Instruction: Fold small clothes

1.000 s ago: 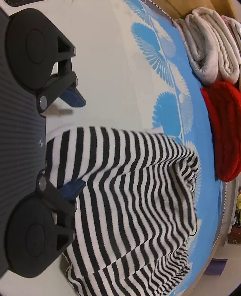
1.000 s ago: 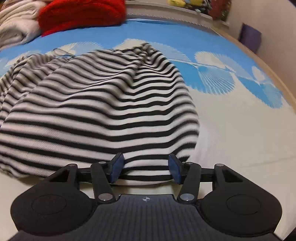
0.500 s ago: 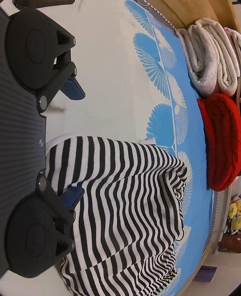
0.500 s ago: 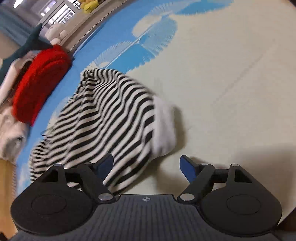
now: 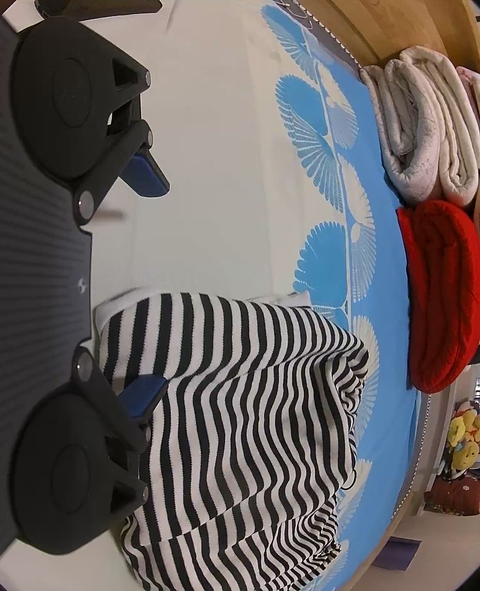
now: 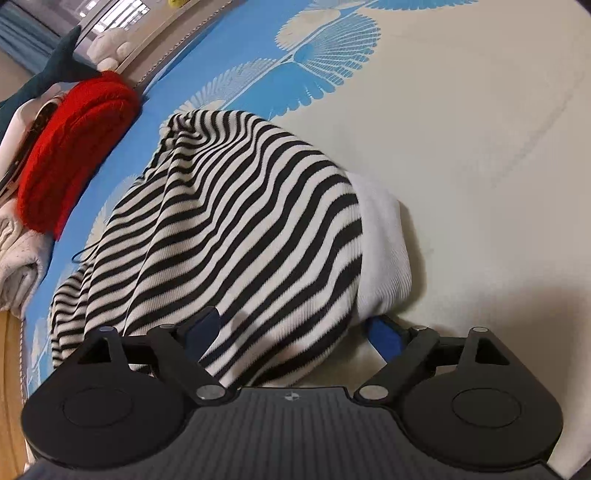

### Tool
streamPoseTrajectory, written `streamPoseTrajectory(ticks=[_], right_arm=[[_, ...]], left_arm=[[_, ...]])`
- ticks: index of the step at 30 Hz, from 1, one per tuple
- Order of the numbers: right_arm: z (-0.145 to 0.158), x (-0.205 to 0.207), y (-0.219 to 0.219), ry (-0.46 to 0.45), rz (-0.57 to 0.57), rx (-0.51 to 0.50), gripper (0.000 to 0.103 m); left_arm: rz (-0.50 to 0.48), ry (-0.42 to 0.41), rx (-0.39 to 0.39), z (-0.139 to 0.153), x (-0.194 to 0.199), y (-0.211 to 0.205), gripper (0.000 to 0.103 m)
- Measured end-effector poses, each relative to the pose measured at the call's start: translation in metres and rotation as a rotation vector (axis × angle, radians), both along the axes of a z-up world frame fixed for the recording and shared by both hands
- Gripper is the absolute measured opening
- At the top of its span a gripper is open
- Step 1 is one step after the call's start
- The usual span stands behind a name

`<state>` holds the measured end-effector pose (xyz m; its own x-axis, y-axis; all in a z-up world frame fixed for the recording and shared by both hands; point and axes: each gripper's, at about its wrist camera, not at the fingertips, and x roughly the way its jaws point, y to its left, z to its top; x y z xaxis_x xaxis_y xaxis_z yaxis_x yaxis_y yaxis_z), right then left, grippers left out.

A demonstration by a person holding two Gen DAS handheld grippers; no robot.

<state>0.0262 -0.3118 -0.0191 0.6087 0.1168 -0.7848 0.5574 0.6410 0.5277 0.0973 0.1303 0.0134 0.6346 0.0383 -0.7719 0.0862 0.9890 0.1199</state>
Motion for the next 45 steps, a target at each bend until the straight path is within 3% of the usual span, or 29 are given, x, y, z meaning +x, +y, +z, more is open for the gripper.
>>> streamPoseTrajectory(ticks=[3, 5, 7, 9, 14, 20, 22, 23, 26, 29, 31, 33, 35, 37, 39, 41, 45], right_arm=[[-0.001, 0.008, 0.002, 0.005, -0.007, -0.031, 0.086], [0.0, 0.012, 0.005, 0.011, -0.026, -0.093, 0.068], [0.003, 0.014, 0.007, 0.026, -0.049, -0.149, 0.034], [0.005, 0.016, 0.006, 0.016, -0.071, -0.135, 0.026], [0.007, 0.022, 0.012, 0.023, -0.109, -0.168, 0.023], [0.004, 0.029, 0.021, 0.062, -0.165, -0.206, 0.024], [0.016, 0.032, 0.031, 0.058, -0.18, -0.281, 0.018], [0.028, 0.036, 0.042, 0.033, -0.155, -0.366, 0.017], [0.082, 0.049, 0.111, -0.135, 0.005, -0.717, 0.015], [0.127, 0.057, 0.21, -0.351, 0.24, -0.968, 0.014], [0.13, 0.054, 0.288, -0.476, 0.462, -1.129, 0.014], [0.106, 0.042, 0.364, -0.538, 0.725, -1.253, 0.014], [0.063, 0.03, 0.417, -0.492, 0.941, -1.317, 0.015], [0.015, 0.023, 0.448, -0.399, 1.105, -1.315, 0.015], [-0.018, 0.016, 0.461, -0.359, 1.199, -1.332, 0.014], [-0.028, 0.01, 0.463, -0.388, 1.185, -1.4, 0.015], [-0.007, 0.009, 0.448, -0.423, 1.177, -1.302, 0.017]], left_arm=[[0.018, 0.006, -0.009, 0.0, 0.0, 0.008, 0.103], [0.032, 0.012, -0.012, -0.001, 0.0, 0.012, 0.103], [0.042, 0.016, -0.013, -0.001, 0.001, 0.017, 0.103], [0.052, 0.021, -0.013, -0.001, 0.001, 0.021, 0.103], [0.109, 0.076, -0.023, -0.008, 0.009, 0.036, 0.103], [0.218, 0.261, -0.096, -0.03, 0.028, 0.061, 0.103], [0.202, 0.27, -0.108, -0.032, 0.031, 0.061, 0.103], [0.179, 0.265, -0.113, -0.031, 0.03, 0.06, 0.103], [0.155, 0.264, -0.12, -0.03, 0.029, 0.061, 0.102], [0.165, 0.266, -0.148, -0.028, 0.029, 0.069, 0.102], [0.189, 0.267, -0.175, -0.026, 0.032, 0.075, 0.102], [0.226, 0.263, -0.204, -0.022, 0.033, 0.083, 0.102], [0.258, 0.258, -0.226, -0.019, 0.033, 0.091, 0.102], [0.274, 0.253, -0.24, -0.016, 0.034, 0.097, 0.102], [0.274, 0.249, -0.249, -0.014, 0.032, 0.101, 0.102], [0.261, 0.245, -0.248, -0.013, 0.03, 0.101, 0.102], [0.256, 0.238, -0.249, -0.012, 0.029, 0.103, 0.102]])
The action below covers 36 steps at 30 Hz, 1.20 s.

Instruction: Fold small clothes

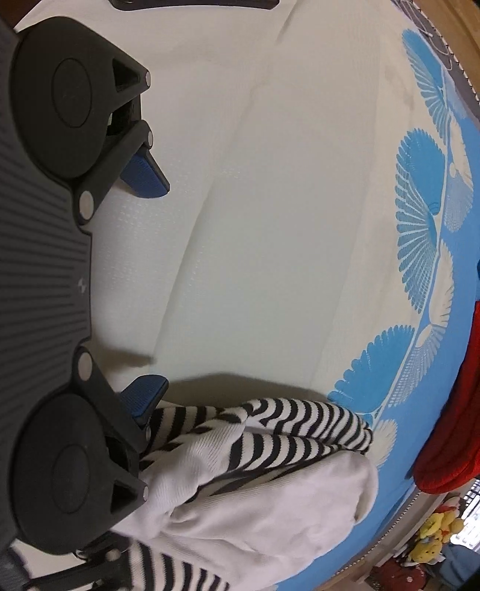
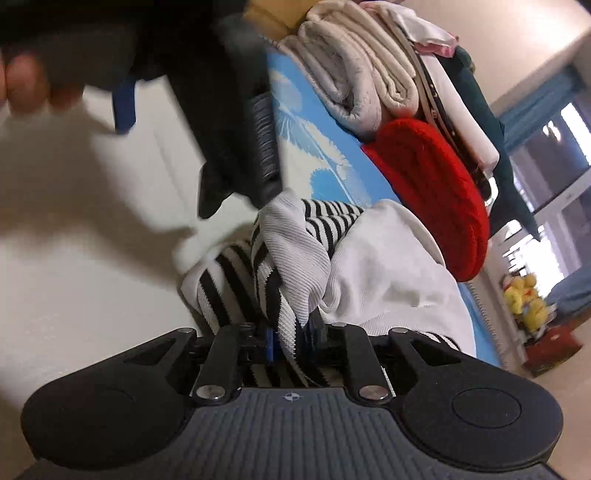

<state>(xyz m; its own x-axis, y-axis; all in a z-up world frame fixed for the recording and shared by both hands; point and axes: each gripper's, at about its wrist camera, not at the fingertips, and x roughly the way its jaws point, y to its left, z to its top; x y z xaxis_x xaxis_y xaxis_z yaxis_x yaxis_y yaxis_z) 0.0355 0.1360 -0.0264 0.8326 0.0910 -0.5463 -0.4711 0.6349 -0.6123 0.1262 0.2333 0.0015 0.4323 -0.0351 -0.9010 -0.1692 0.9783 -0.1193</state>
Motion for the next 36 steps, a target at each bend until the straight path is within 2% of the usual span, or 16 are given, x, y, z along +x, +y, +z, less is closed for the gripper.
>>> streamPoseTrajectory(ticks=[3, 5, 6, 7, 10, 13, 16, 20, 21, 22, 24, 25, 26, 29, 34, 36], right_arm=[[0.008, -0.018, -0.003, -0.035, 0.068, -0.025, 0.017], [0.0, -0.026, 0.001, -0.026, 0.11, -0.031, 0.03], [-0.004, -0.026, 0.0, 0.022, 0.129, -0.011, 0.048], [-0.003, -0.028, -0.003, 0.059, 0.134, 0.06, 0.059], [0.031, -0.037, -0.026, 0.149, 0.118, 0.331, 0.056], [0.066, -0.053, -0.058, 0.069, 0.025, 0.417, 0.056], [0.074, -0.055, -0.09, 0.004, -0.089, 0.337, 0.056], [0.048, -0.046, -0.107, 0.048, -0.201, 0.22, 0.056], [0.042, -0.044, -0.11, 0.045, -0.216, 0.228, 0.049], [0.035, -0.042, -0.11, 0.025, -0.228, 0.234, 0.024], [0.023, -0.039, -0.106, 0.024, -0.227, 0.196, 0.012], [0.023, -0.038, -0.102, 0.017, -0.208, 0.171, 0.009], [0.025, -0.044, -0.103, 0.01, -0.185, 0.144, 0.008], [0.027, -0.06, -0.1, 0.009, -0.108, 0.06, 0.006], [-0.03, -0.067, -0.104, 0.013, -0.037, -0.148, 0.008], [-0.031, -0.073, -0.103, -0.007, -0.008, -0.156, 0.015]], left_arm=[[0.007, -0.026, -0.034, 0.005, -0.001, 0.0, 0.102], [0.014, -0.061, -0.026, 0.012, -0.001, -0.003, 0.102], [0.021, -0.081, -0.018, 0.015, -0.002, -0.004, 0.102], [0.028, -0.113, -0.009, 0.021, -0.004, -0.006, 0.102], [-0.012, -0.195, 0.005, 0.037, -0.011, -0.014, 0.102], [-0.097, -0.244, -0.011, 0.048, -0.018, -0.027, 0.102], [-0.193, -0.247, -0.074, 0.05, -0.021, -0.043, 0.102], [-0.305, -0.211, -0.138, 0.044, -0.023, -0.07, 0.102], [-0.333, -0.196, -0.141, 0.04, -0.021, -0.078, 0.102], [-0.355, -0.18, -0.125, 0.035, -0.02, -0.086, 0.102], [-0.382, -0.129, -0.002, 0.02, -0.015, -0.101, 0.102], [-0.364, -0.101, 0.061, 0.012, -0.011, -0.104, 0.102], [-0.329, -0.07, 0.066, 0.005, -0.006, -0.099, 0.102], [-0.197, -0.026, 0.019, -0.003, 0.008, -0.072, 0.103], [-0.125, -0.01, 0.001, -0.007, 0.013, -0.06, 0.103], [-0.115, -0.017, 0.014, -0.004, 0.01, -0.058, 0.103]])
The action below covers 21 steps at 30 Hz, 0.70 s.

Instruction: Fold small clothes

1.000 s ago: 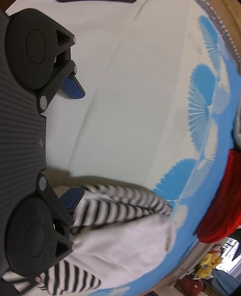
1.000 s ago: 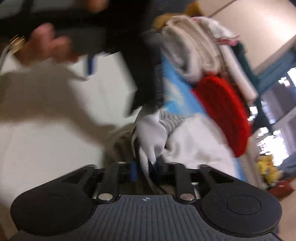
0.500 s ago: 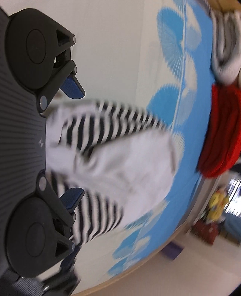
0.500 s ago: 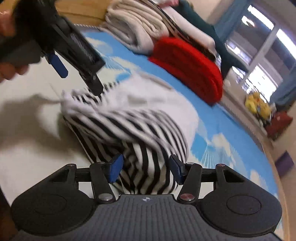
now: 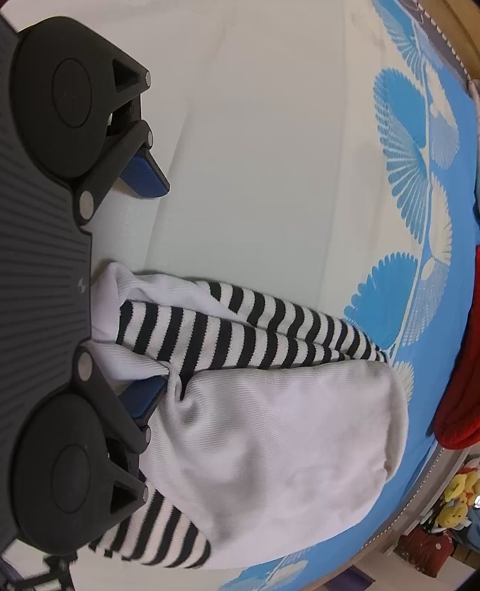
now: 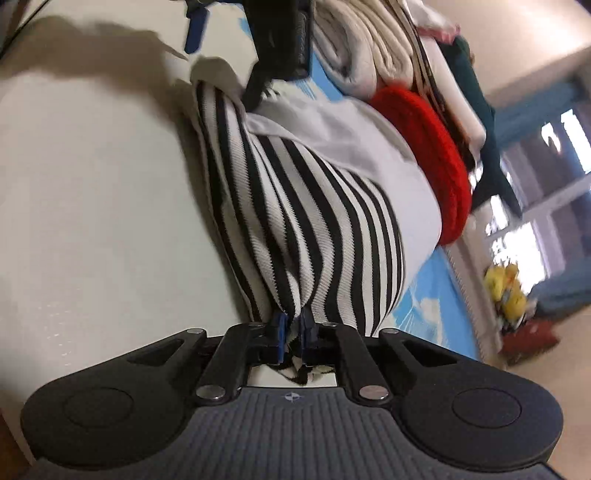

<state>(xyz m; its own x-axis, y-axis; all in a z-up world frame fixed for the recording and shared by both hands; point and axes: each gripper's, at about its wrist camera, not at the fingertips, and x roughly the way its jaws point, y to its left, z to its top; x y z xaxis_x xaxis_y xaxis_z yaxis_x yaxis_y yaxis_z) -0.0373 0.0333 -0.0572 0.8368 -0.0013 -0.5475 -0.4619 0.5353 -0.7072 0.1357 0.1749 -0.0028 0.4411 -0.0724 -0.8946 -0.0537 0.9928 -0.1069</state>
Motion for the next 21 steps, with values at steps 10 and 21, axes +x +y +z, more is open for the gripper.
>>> streamPoseTrajectory(ticks=[10, 21], right_arm=[[0.108, 0.053, -0.034, 0.023, -0.118, 0.441, 0.028], [0.117, 0.102, -0.059, 0.211, -0.135, 0.502, 0.063]], left_arm=[[0.051, -0.014, -0.032, 0.019, -0.024, 0.026, 0.103], [0.146, -0.02, -0.229, 0.029, -0.073, 0.027, 0.103]])
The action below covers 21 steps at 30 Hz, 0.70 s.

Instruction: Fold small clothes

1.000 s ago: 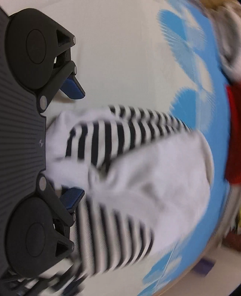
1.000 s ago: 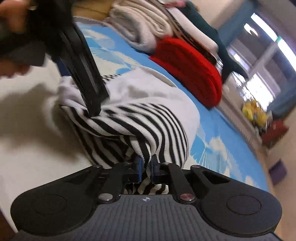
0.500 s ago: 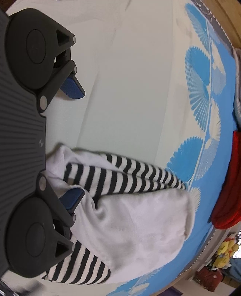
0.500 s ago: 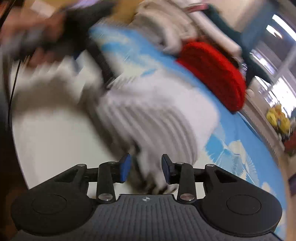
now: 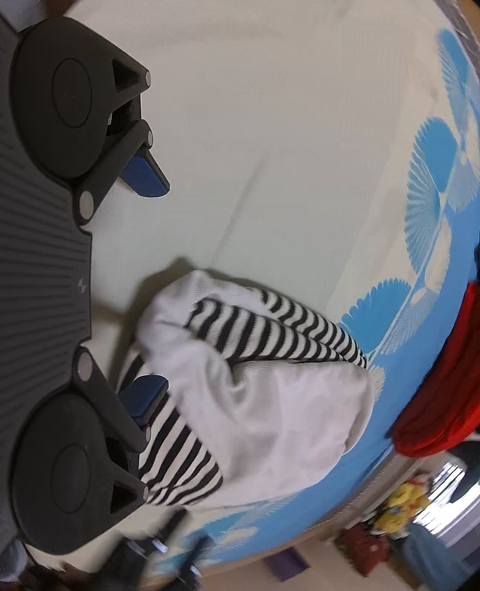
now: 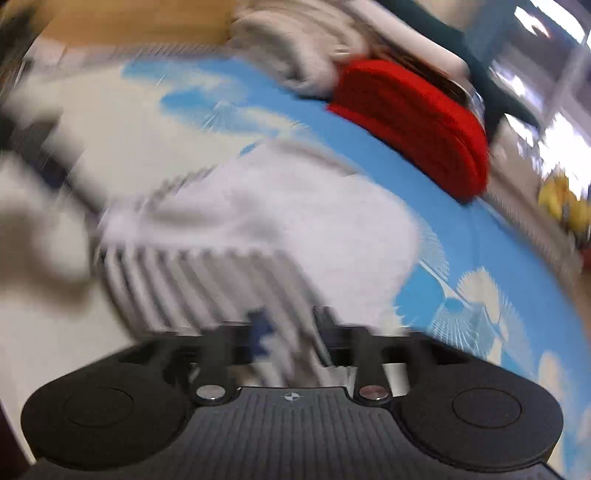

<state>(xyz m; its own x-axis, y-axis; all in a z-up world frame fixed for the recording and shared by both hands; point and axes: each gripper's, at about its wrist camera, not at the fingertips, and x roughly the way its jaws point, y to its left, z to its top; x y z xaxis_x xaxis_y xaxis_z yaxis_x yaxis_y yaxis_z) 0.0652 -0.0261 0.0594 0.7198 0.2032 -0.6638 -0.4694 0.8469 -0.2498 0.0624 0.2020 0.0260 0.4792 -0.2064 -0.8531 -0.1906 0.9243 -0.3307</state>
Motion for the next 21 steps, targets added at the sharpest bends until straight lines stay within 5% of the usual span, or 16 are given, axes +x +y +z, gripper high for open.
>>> streamPoseTrajectory(ticks=[1, 6, 13, 14, 16, 18, 21], right_arm=[[0.014, 0.012, -0.012, 0.006, -0.032, 0.034, 0.072], [0.043, 0.106, -0.057, 0.112, -0.142, 0.159, 0.076], [0.002, 0.23, -0.053, 0.312, -0.143, 0.15, 0.076], [-0.007, 0.24, -0.05, 0.36, -0.121, 0.151, 0.073], [-0.027, 0.251, -0.044, 0.446, -0.072, 0.123, 0.027], [-0.037, 0.251, -0.043, 0.452, -0.068, 0.068, 0.023], [-0.036, 0.249, -0.066, 0.441, -0.106, 0.165, 0.02]], left_arm=[[0.016, -0.003, -0.036, -0.001, -0.006, -0.002, 0.103], [-0.012, -0.013, -0.205, -0.007, -0.017, -0.027, 0.103], [0.036, 0.008, -0.323, -0.025, 0.017, -0.038, 0.099], [0.014, 0.04, -0.333, -0.029, 0.027, -0.04, 0.095], [-0.016, 0.097, -0.313, -0.034, 0.043, -0.041, 0.041], [-0.025, 0.114, -0.278, -0.034, 0.058, -0.037, 0.031], [-0.024, 0.131, -0.218, -0.026, 0.095, -0.033, 0.026]])
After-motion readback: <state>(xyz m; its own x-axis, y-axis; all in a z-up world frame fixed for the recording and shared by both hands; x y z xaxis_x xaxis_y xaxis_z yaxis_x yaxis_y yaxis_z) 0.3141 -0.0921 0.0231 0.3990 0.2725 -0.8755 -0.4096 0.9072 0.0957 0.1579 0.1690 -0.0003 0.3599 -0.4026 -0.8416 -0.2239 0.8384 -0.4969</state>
